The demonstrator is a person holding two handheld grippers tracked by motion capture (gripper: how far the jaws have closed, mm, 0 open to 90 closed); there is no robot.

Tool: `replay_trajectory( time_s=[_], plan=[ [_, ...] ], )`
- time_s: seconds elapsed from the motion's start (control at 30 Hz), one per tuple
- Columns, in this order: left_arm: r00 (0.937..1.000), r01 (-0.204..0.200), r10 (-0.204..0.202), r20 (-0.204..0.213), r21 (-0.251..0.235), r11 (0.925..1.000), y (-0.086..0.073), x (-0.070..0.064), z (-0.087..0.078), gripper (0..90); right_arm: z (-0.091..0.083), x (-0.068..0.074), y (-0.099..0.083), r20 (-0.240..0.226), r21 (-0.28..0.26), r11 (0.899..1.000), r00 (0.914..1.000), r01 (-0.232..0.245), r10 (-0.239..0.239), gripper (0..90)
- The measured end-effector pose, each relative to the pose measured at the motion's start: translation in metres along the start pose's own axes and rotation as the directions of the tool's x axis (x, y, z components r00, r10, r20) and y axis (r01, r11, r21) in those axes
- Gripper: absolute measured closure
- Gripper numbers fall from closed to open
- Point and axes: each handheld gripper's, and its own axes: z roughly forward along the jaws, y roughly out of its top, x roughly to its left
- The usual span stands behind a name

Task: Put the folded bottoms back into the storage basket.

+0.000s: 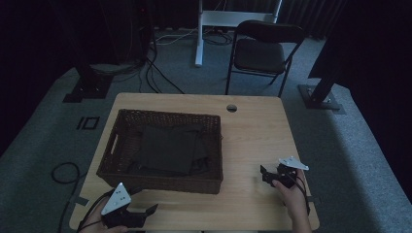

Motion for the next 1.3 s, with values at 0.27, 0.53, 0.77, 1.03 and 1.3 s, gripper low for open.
replay_trajectory(
  time_s=[0.27, 0.53, 0.77, 1.03, 1.3],
  plan=[
    [0.9993, 0.039, -0.039, -0.001, 0.087, 0.9954, -0.023, 0.015, 0.018, 18.3, 0.003, -0.005, -0.009, 0.019, 0.023, 1.000, 0.9998, -0.007, 0.007, 13.6],
    [0.9968, 0.032, -0.019, -0.078, 0.164, 0.9860, -0.034, 0.026, 0.024, 18.3, 0.006, -0.008, -0.015, 0.024, 0.044, 0.999, 0.9996, -0.015, 0.014, 13.7],
    [0.9953, 0.010, 0.011, -0.097, 0.217, 0.9762, -0.039, 0.027, 0.032, 18.3, 0.009, -0.004, -0.016, 0.008, 0.105, 0.994, 0.9995, 0.028, -0.029, 14.8],
    [0.9959, 0.007, 0.013, -0.090, 0.223, 0.9747, -0.041, 0.026, 0.040, 17.8, 0.009, -0.005, -0.016, 0.010, 0.105, 0.994, 0.9997, 0.023, -0.024, 14.6],
    [0.9938, 0.023, -0.002, -0.111, 0.183, 0.9829, -0.042, 0.027, 0.044, 16.8, 0.009, -0.005, -0.015, 0.014, 0.105, 0.994, 0.9997, 0.020, -0.022, 14.3]
  ],
)
